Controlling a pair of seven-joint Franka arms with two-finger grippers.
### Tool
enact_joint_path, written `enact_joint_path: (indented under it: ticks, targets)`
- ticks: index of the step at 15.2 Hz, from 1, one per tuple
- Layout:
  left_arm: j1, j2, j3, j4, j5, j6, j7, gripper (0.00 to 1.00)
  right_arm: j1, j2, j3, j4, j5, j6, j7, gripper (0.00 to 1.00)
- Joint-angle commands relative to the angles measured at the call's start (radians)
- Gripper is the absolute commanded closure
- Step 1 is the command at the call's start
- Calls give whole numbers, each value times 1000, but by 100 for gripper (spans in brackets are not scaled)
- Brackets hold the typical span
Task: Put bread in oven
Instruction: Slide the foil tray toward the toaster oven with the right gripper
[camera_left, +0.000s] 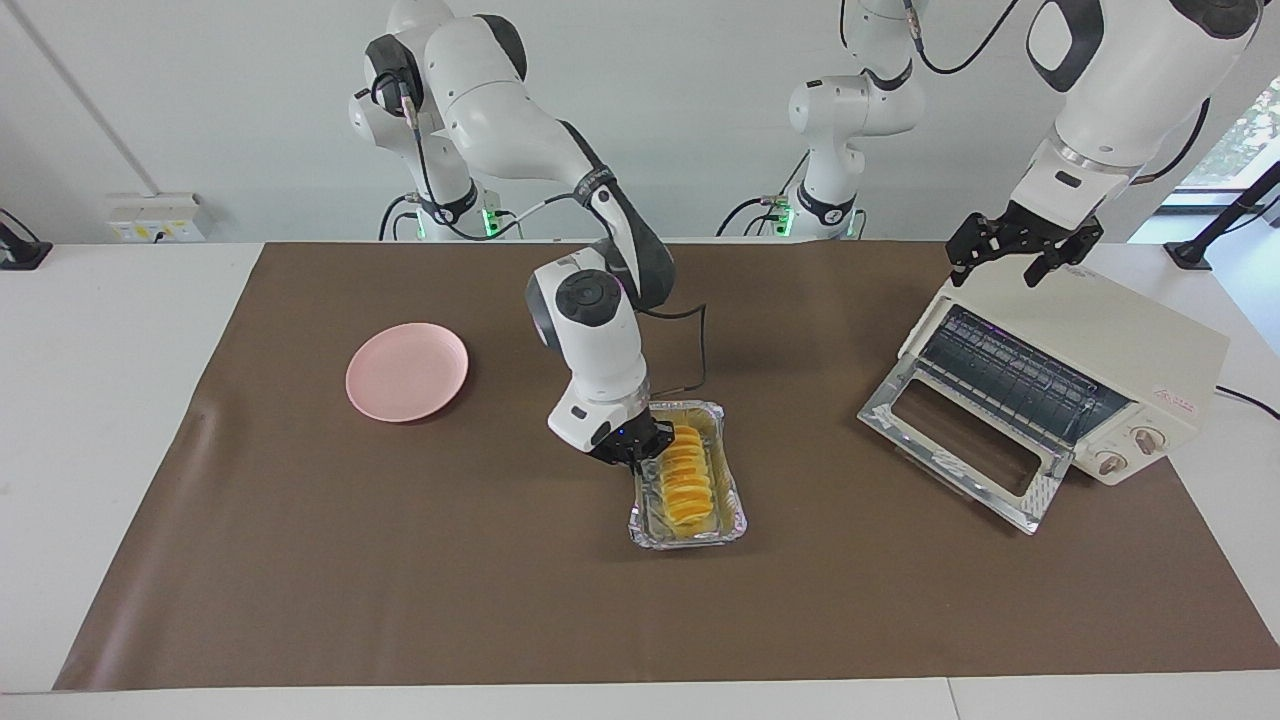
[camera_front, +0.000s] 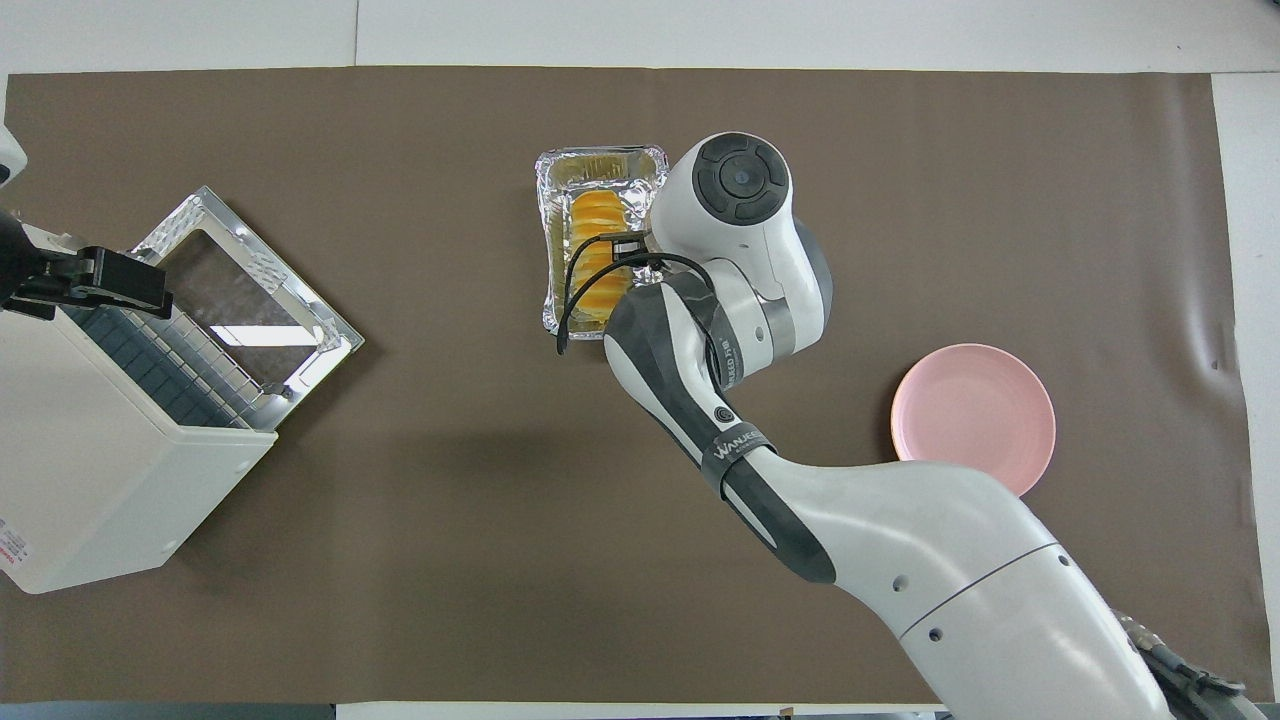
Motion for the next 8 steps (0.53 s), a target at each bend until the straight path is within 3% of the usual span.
enact_joint_path:
  ticks: [1,4,8]
  targets:
    - [10,-37,-3,-45,-13,7,-12,0,17,-2,-5,-20,-4,8,29,62]
    - [1,-40,-4,-51,-2,10,-12,0,18,-5,-10,-6,-63,-53,29,0]
    - [-2,-28,-6,-45,-2,13,-12,0,-6,-68,-13,7,-111,-81,23,0]
